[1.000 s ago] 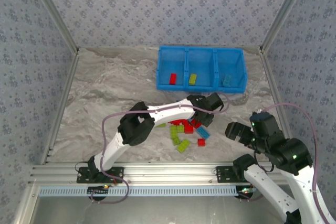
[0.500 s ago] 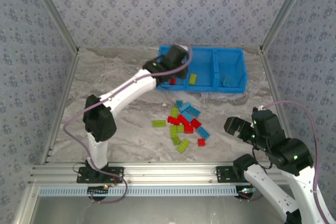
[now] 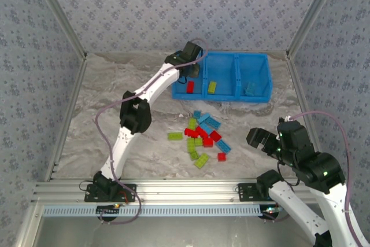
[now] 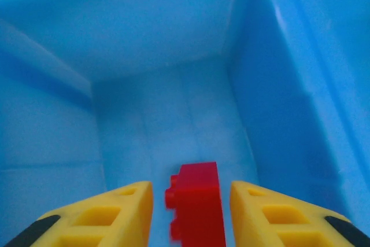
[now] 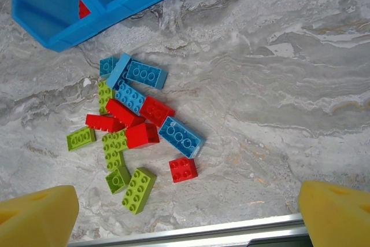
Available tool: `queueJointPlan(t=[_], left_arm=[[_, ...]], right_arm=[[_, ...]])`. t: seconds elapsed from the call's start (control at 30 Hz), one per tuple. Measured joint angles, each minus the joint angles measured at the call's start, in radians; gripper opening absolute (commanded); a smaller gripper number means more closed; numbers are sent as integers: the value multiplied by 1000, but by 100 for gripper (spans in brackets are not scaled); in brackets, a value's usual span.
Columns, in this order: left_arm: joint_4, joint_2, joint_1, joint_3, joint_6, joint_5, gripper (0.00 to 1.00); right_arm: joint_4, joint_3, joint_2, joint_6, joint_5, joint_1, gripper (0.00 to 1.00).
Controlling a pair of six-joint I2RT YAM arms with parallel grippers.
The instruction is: Sort the legos into containers by color
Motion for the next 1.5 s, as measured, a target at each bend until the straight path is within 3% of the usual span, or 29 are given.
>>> queueJointPlan(t=[0.2,0.3,0.5,0.7,0.87,1.03,1.27,1.37,1.5], left_arm=[[-29,-48,-18,-11,11,14,53],[-14,-162,-44,-106,19,14,52],[173,-636,-130,-583,41,30,54],[320,-1104,-251,-1011,158,45,60],[336,-1403,-293,-1278,262,74,71],[312,-1654,-293,-1468,377,125,83],[253,-1806,-299,-1567,444,224,99],[227,-1821,-301,-1574,445,245,99],[217,-1835,-301,-1580,445,253,99]], right_arm=[[1,-2,0,7,-1,0,100],[11,-11,5,11,-9,0,100],[85,-53,89,10,-40,6,100],[212,-105,254,-22,-50,66,100],[357,-115,481,-95,-25,147,100],[523,-114,739,-210,-26,147,98],[621,-51,1014,-344,-7,102,84],[652,-25,1073,-375,-11,80,76],[697,-18,1131,-383,-34,69,76]])
